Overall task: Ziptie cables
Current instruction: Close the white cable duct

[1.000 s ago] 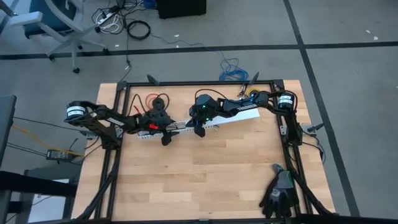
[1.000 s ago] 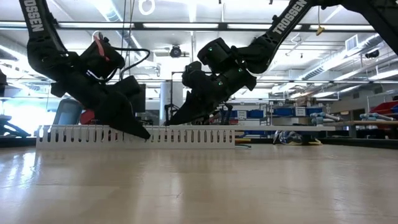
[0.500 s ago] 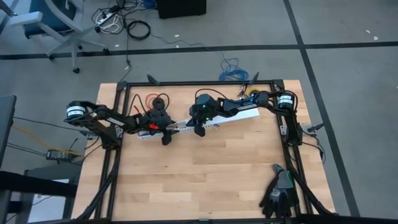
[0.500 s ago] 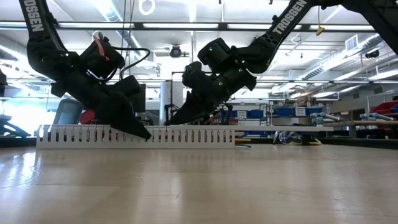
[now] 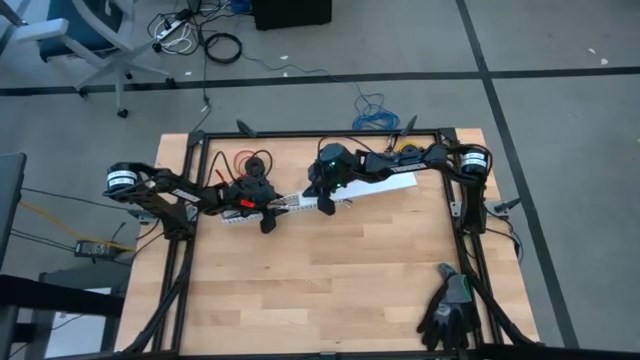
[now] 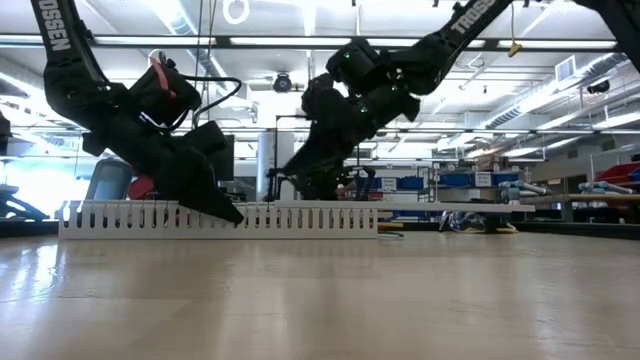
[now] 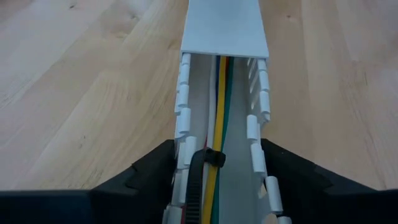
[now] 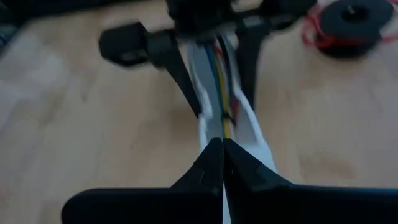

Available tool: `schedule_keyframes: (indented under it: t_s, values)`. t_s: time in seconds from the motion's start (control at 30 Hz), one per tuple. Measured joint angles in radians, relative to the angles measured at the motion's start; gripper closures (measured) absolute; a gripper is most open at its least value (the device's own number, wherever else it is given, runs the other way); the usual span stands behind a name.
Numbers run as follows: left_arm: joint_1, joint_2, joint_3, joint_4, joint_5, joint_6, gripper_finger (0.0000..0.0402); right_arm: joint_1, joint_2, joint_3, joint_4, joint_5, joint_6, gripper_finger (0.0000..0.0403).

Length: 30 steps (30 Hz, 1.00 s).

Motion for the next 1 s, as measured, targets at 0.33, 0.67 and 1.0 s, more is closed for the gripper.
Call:
schedule_keyframes:
  t_s: [0.33, 0.67, 1.0]
  values:
    - [0.0, 0.0, 0.0, 0.0, 0.0, 0.0, 0.0176, -0.025, -0.028, -0.04, -0.216, 0.063, -0.027, 0.0403]
    - [0.0, 0.001, -0.001, 0.004, -0.001, 0.0, 0.0176, 0.011, 0.155, 0.064, -0.027, -0.002, 0.015, 0.0403]
    - [0.0, 0.004, -0.003, 0.032, -0.001, 0.011, 0.0168, 0.01, 0.17, 0.099, -0.042, -0.024, 0.003, 0.0403]
